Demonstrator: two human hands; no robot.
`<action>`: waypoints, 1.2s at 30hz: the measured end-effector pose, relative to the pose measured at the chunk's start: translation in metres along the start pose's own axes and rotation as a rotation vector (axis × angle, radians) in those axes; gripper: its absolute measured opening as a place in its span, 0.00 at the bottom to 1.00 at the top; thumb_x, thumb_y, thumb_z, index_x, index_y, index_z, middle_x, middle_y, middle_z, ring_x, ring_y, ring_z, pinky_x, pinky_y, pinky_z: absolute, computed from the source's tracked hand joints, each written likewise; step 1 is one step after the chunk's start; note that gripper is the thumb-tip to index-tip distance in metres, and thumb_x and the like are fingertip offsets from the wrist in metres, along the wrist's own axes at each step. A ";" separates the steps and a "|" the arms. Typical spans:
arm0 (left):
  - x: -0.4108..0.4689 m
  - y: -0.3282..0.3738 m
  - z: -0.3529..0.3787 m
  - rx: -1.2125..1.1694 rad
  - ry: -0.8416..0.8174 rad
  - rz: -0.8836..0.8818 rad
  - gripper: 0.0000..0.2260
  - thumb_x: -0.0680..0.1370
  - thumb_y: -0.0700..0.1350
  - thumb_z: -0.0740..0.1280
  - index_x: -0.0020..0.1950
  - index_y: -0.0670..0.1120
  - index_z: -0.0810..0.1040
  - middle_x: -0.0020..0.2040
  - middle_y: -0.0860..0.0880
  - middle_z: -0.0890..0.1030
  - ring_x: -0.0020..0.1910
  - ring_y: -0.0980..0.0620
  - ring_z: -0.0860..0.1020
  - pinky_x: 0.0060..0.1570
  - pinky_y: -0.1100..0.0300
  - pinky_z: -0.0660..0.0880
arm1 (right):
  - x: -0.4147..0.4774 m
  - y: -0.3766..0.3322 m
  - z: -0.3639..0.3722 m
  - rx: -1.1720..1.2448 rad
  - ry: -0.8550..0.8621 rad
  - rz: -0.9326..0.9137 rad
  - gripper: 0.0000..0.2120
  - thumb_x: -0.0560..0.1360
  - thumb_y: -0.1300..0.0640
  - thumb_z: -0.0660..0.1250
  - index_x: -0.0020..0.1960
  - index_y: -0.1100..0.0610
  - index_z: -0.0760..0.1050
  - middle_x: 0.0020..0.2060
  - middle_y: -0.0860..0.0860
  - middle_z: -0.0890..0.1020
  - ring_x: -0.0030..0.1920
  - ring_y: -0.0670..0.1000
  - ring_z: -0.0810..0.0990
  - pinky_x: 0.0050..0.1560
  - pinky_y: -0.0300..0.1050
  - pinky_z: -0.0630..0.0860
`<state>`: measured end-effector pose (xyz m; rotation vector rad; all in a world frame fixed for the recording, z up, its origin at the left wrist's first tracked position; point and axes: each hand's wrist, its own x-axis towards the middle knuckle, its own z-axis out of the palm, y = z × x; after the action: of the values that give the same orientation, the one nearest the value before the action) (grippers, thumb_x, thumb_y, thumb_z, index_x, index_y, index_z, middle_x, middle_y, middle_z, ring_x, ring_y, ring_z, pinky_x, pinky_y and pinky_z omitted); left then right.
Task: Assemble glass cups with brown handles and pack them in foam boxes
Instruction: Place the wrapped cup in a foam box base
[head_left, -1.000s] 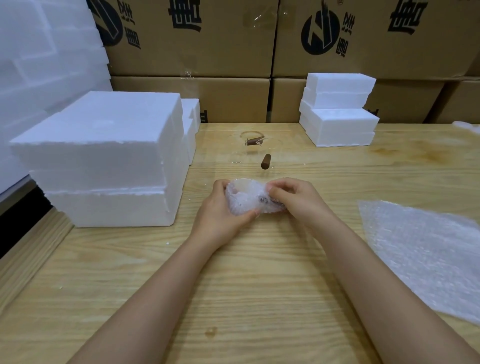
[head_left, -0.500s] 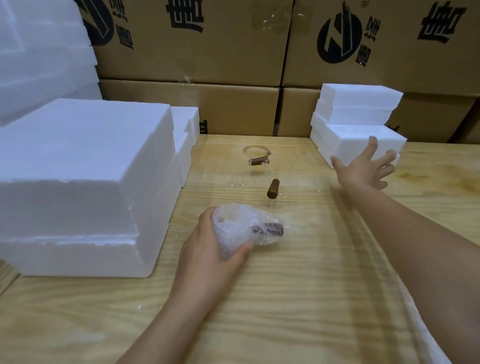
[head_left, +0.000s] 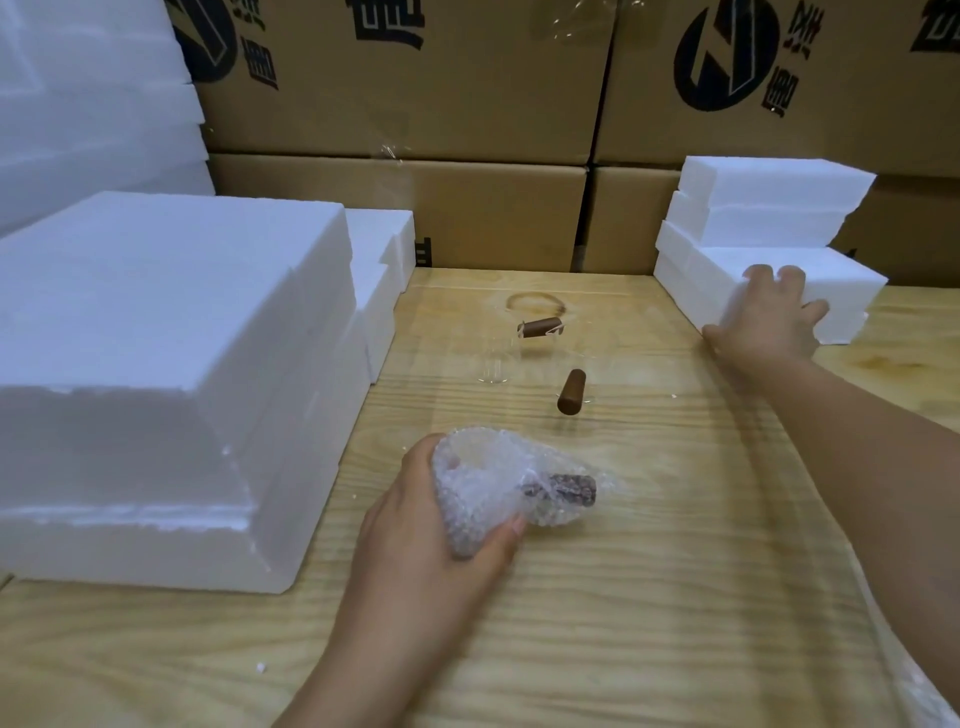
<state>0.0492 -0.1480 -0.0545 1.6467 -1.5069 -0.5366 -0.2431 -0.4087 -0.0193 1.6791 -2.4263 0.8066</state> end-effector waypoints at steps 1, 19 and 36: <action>0.000 0.000 0.000 -0.001 0.000 -0.004 0.35 0.67 0.64 0.71 0.70 0.60 0.59 0.62 0.62 0.73 0.61 0.57 0.72 0.62 0.56 0.70 | -0.001 0.001 -0.001 -0.006 -0.005 -0.001 0.31 0.69 0.54 0.74 0.66 0.53 0.62 0.65 0.54 0.61 0.61 0.66 0.63 0.45 0.59 0.72; 0.001 0.004 0.000 -0.033 -0.014 -0.009 0.31 0.70 0.58 0.73 0.68 0.57 0.63 0.60 0.59 0.74 0.61 0.54 0.73 0.61 0.55 0.71 | -0.088 0.003 -0.054 -0.430 0.196 -0.475 0.19 0.70 0.52 0.68 0.58 0.58 0.74 0.48 0.60 0.74 0.50 0.62 0.68 0.48 0.53 0.60; 0.002 0.003 0.000 -0.019 -0.010 -0.017 0.32 0.69 0.60 0.72 0.69 0.57 0.62 0.62 0.59 0.74 0.62 0.55 0.72 0.62 0.54 0.71 | -0.024 0.013 -0.050 0.049 -0.239 -0.150 0.27 0.77 0.46 0.62 0.73 0.51 0.63 0.72 0.54 0.64 0.71 0.61 0.59 0.63 0.60 0.64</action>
<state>0.0470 -0.1495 -0.0517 1.6459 -1.4913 -0.5676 -0.2568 -0.3618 0.0107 2.0556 -2.4035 0.6857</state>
